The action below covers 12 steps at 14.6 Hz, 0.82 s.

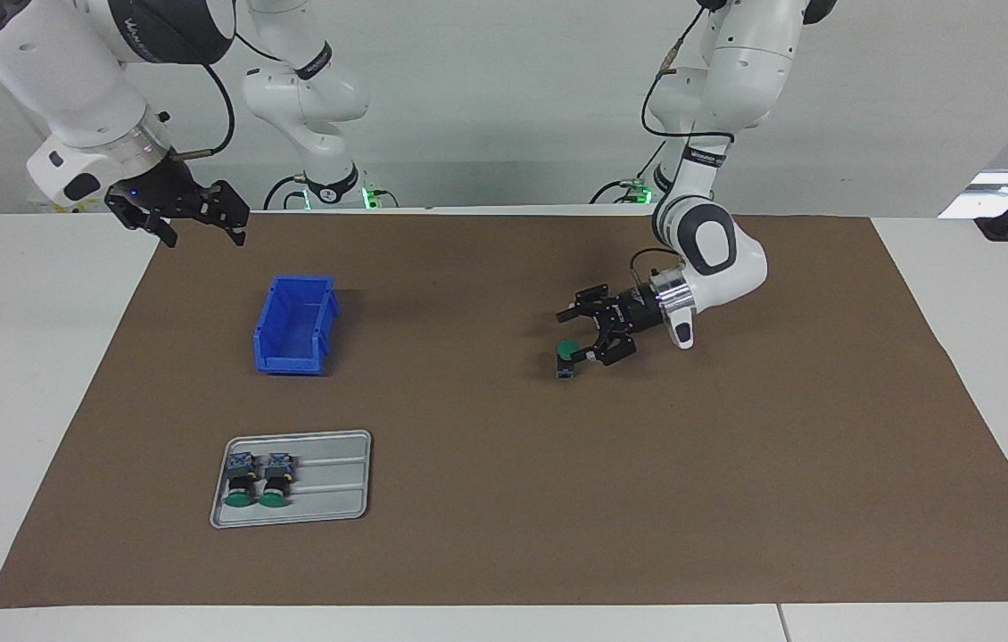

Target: Place and press button with both arms

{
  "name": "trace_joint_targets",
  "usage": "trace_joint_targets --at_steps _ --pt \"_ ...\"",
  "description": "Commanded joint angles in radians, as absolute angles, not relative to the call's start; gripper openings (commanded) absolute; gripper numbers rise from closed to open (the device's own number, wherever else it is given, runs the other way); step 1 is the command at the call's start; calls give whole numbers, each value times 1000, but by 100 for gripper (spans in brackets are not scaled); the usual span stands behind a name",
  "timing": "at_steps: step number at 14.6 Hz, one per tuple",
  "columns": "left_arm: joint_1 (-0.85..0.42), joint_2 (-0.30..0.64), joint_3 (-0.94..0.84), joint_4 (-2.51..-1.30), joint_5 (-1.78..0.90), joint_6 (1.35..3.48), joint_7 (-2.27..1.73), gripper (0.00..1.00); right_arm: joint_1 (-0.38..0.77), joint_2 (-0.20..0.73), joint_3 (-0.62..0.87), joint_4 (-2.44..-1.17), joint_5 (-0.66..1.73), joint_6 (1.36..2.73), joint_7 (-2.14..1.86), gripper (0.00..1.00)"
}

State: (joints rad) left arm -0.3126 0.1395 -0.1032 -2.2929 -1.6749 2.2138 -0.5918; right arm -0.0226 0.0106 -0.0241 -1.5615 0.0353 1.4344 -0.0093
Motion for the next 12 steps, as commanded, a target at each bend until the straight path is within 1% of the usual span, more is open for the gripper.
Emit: trace_joint_targets --at_steps 1,3,7,9,11,12 --pt "-310 54 -101 -2306 -1492 2252 -676 100 -34 -11 -18 -1585 41 1434 -29 100" --pt "-307 31 -101 -2267 -1331 2252 -768 100 -34 -11 -18 -1585 41 1434 -29 100" --pt "-304 26 -101 -2166 -1018 2238 -903 100 -34 -11 -18 -1586 41 1434 -29 100" --pt "-288 25 -100 -2108 -927 2163 -908 100 -34 -11 -18 -1586 41 1434 -29 100" --pt "-305 29 -104 -2079 -749 2157 -908 100 -34 -11 -18 -1586 41 1434 -29 100" --pt "-316 34 -106 -2045 -673 2148 -910 100 -34 -11 -18 -1586 41 1434 -29 100"
